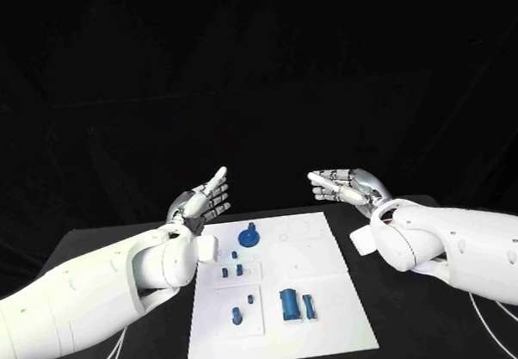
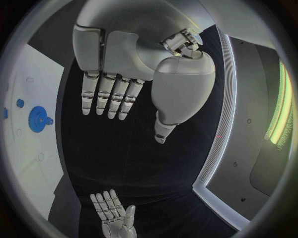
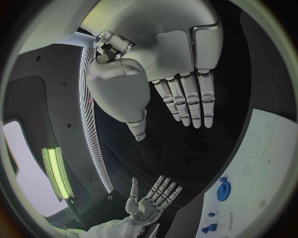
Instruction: Assemble the parts on the task board
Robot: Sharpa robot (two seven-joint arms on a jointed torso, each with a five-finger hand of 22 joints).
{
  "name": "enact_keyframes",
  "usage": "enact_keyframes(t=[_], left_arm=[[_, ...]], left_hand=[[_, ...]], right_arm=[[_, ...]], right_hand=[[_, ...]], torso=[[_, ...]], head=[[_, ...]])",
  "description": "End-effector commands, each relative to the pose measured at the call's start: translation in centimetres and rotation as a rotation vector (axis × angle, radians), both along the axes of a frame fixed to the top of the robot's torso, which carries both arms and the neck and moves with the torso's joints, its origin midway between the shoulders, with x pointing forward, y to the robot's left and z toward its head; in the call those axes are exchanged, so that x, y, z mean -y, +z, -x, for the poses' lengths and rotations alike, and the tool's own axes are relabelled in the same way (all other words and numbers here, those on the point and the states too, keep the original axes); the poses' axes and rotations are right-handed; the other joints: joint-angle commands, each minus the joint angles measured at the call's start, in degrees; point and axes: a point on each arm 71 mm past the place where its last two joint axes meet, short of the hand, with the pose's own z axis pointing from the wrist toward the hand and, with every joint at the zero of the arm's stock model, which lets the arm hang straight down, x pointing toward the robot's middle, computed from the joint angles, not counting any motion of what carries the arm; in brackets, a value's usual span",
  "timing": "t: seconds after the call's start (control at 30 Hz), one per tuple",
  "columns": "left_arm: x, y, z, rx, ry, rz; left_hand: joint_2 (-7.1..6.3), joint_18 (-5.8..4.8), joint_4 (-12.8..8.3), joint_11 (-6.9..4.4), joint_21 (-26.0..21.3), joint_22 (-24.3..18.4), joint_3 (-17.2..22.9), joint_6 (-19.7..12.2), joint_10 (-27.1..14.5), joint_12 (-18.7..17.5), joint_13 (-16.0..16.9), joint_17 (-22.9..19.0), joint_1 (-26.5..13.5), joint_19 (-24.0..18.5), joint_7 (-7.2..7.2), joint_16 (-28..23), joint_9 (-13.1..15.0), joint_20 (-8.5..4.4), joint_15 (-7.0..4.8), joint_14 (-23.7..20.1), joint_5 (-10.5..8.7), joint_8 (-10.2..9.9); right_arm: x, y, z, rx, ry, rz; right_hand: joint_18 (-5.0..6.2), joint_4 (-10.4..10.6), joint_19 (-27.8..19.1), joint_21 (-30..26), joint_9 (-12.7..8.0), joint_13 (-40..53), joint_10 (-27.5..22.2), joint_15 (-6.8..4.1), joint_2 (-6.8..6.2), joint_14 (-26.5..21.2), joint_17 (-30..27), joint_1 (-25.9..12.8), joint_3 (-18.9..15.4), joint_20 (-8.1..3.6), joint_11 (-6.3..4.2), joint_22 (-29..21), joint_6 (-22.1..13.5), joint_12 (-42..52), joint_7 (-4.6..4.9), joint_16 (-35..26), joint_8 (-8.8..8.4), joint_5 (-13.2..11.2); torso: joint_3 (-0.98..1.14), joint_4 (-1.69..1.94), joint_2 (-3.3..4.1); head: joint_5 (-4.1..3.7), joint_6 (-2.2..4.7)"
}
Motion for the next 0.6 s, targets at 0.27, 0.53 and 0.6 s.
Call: enact_keyframes(t=[0.27,0.53,0.6], left_arm=[[1.6,0.1,3.0,0.112,0.097,-0.124],[2.1,0.2,4.2,0.150,0.126,-0.161],[2.1,0.2,4.2,0.150,0.126,-0.161]], left_hand=[[3.83,-1.81,-6.3,-6.16,-1.1,-1.0,-1.5,-16.7,-15.5,-1.1,-1.0,-0.9,-28.9,-11.8,-6.51,-1.1,-1.1,-6.16,-4.14,-12.5,-1.01,-1.1],[3.83,-1.81,-6.3,-6.16,-1.1,-1.0,-1.5,-21.6,-19.9,-1.1,-1.0,-0.9,-37.2,-15.2,-6.51,-1.1,-1.1,-8.01,-8.35,-16.0,-1.01,-1.1],[3.83,-1.81,-6.3,-6.16,-1.1,-1.0,-1.5,-22.5,-20.8,-1.1,-1.0,-0.9,-38.9,-15.8,-6.51,-1.1,-1.1,-12.37,-8.35,-16.8,-1.01,-1.1]], right_arm=[[-0.4,0.4,4.0,0.002,-0.195,-0.192],[-0.4,0.6,5.2,-0.009,-0.245,-0.230],[-0.4,0.6,5.2,-0.009,-0.245,-0.230]], right_hand=[[-3.77,-5.6,-17.7,-1.2,-3.5,-1.4,-21.1,-6.40,-1.51,-21.3,-3.8,-29.6,6.6,-5.56,-7.40,-9.3,-19.1,-1.2,-4.29,-1.2,-1.15,-4.7],[-8.38,-5.6,-22.8,-1.2,-3.5,-1.4,-27.4,-6.40,-1.51,-27.6,-3.8,-38.3,6.6,-7.19,-7.40,-12.0,-24.7,-1.2,-8.69,-1.2,-1.15,-9.4],[-8.38,-5.6,-23.8,-1.2,-3.5,-1.4,-28.6,-6.40,-1.51,-28.7,-3.8,-40.0,6.6,-11.23,-7.40,-12.6,-25.8,-1.2,-8.69,-1.2,-1.15,-9.4]], torso=[[1.37,3.94,0.20],[1.37,3.95,0.20],[1.37,3.95,0.20]], head=[[-2.22,2.20],[-2.22,2.21],[-2.22,2.21]])
